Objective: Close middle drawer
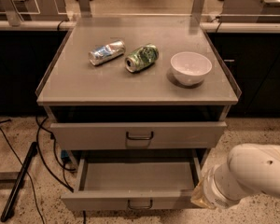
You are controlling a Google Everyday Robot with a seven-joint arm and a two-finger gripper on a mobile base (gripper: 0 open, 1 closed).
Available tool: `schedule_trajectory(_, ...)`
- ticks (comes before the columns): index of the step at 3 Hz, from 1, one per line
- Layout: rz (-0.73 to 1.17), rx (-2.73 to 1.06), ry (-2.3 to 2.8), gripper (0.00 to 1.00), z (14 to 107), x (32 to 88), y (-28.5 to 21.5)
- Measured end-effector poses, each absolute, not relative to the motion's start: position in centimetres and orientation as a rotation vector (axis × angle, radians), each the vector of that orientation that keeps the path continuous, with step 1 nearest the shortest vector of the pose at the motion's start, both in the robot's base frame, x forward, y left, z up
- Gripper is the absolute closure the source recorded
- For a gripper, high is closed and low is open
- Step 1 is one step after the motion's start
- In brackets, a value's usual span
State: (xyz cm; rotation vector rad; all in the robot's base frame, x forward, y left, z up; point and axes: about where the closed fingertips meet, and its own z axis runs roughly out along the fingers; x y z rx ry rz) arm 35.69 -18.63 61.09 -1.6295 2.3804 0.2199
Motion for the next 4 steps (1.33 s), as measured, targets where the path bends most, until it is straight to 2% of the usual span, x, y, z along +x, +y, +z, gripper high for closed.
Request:
schedule_trajectory(1, 0.19, -1.632, 2.356, 1.0, 57.4, 36.1, -19.5)
schedule_trajectory(2, 0.289, -1.544, 2.332, 1.0, 52.2, 37.5, -21.3)
schedule_trajectory(4, 0.698, -1.383, 2.28, 1.0, 43.2, 37.6, -22.4)
